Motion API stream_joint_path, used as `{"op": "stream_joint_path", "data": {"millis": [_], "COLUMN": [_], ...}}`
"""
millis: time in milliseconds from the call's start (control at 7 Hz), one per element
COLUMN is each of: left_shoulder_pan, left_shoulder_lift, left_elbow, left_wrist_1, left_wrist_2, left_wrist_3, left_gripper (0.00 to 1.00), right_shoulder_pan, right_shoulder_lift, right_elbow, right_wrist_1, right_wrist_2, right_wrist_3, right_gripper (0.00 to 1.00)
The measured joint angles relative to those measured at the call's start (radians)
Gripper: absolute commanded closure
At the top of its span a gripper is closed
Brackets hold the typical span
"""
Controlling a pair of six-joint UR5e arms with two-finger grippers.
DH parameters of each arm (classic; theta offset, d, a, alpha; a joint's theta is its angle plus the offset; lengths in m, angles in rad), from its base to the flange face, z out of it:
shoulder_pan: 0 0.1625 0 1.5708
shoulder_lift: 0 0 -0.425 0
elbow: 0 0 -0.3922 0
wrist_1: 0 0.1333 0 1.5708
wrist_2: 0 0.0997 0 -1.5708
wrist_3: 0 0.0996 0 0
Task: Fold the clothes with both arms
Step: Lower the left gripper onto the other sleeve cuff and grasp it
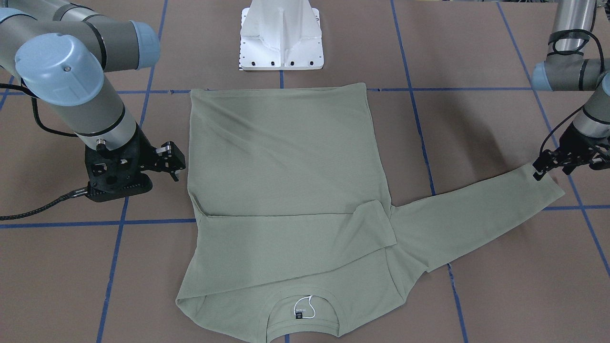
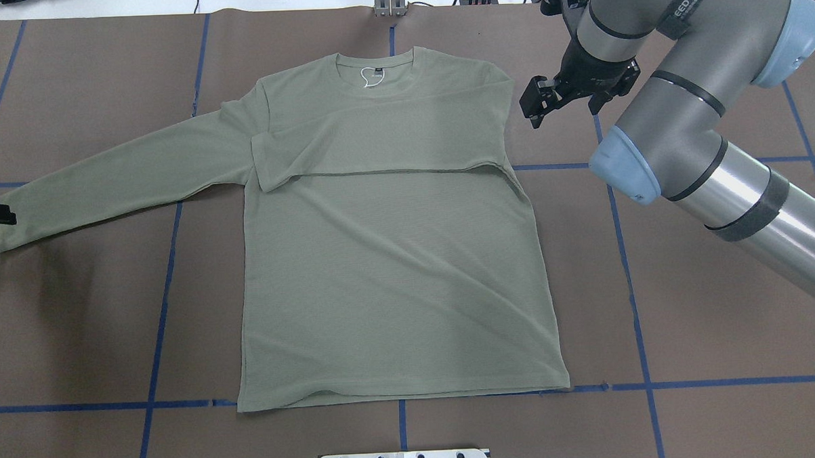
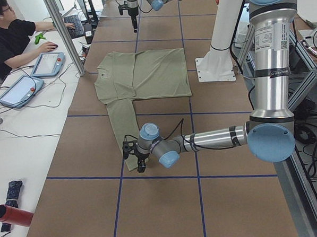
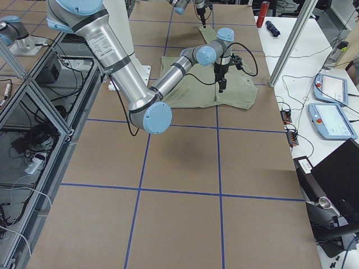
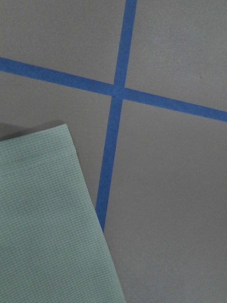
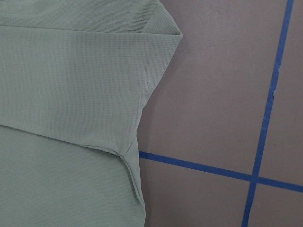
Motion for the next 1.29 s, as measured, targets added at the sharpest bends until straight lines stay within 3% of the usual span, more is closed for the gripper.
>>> {"op": "stream_joint_path", "data": {"millis": [571,1286], "left_shoulder_pan": [-0.001,-0.001], "left_shoulder_lift": [-0.010,-0.011], "left_elbow": [0.019,0.031], "left_wrist_1": [-0.002,-0.004], "left_wrist_2": [-0.001,-0.002], "left_wrist_3": [0.000,-0.011], "left_gripper": [0.02,0.34], "right_shoulder_pan": [-0.001,0.000], "right_shoulder_lift": [0.001,0.000], "right_elbow": [0.003,0.010], "right_wrist_1": [0.000,0.000], "right_wrist_2": [-0.001,-0.001], "right_wrist_3": [0.000,0.000], "right_gripper": [0.00,0.00]}}
